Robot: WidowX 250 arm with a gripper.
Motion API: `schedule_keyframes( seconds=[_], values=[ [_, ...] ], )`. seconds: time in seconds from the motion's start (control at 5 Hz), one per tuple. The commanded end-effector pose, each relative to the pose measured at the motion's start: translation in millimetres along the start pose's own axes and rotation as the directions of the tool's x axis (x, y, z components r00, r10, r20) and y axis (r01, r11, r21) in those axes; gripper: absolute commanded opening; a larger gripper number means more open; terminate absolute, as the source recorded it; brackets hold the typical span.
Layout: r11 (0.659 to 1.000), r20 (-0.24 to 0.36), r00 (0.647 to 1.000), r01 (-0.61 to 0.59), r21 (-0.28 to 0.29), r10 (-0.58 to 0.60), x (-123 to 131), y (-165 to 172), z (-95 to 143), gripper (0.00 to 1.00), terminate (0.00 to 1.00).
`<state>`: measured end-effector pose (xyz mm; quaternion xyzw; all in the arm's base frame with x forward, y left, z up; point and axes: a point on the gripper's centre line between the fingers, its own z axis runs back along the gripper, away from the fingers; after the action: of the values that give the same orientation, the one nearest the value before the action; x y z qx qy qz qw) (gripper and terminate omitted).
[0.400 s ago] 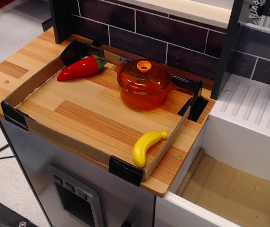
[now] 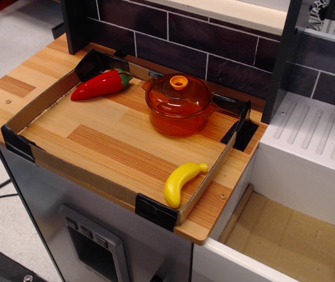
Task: Take lid off pot
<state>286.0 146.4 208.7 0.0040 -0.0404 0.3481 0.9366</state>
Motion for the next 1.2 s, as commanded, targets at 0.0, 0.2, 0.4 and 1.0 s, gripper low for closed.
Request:
schedule_keyframes(
  seconds=[0.0, 0.2, 0.4, 1.0],
  values=[
    [0.999, -0.037, 0.999, 0.017, -0.035, -0.018, -23, -35, 11, 1.00, 0.00],
    [0.999, -0.084, 0.996, 0.008, -0.031, -0.010, -33, -61, -7, 1.00, 0.00],
    [0.998, -0.129, 0.991, 0.040, -0.039, -0.044, -42, -88, -26, 1.00, 0.00],
    [0.992, -0.094, 0.988, 0.122, -0.043, -0.125, -63, -144, -76, 1.00, 0.00]
  ],
)
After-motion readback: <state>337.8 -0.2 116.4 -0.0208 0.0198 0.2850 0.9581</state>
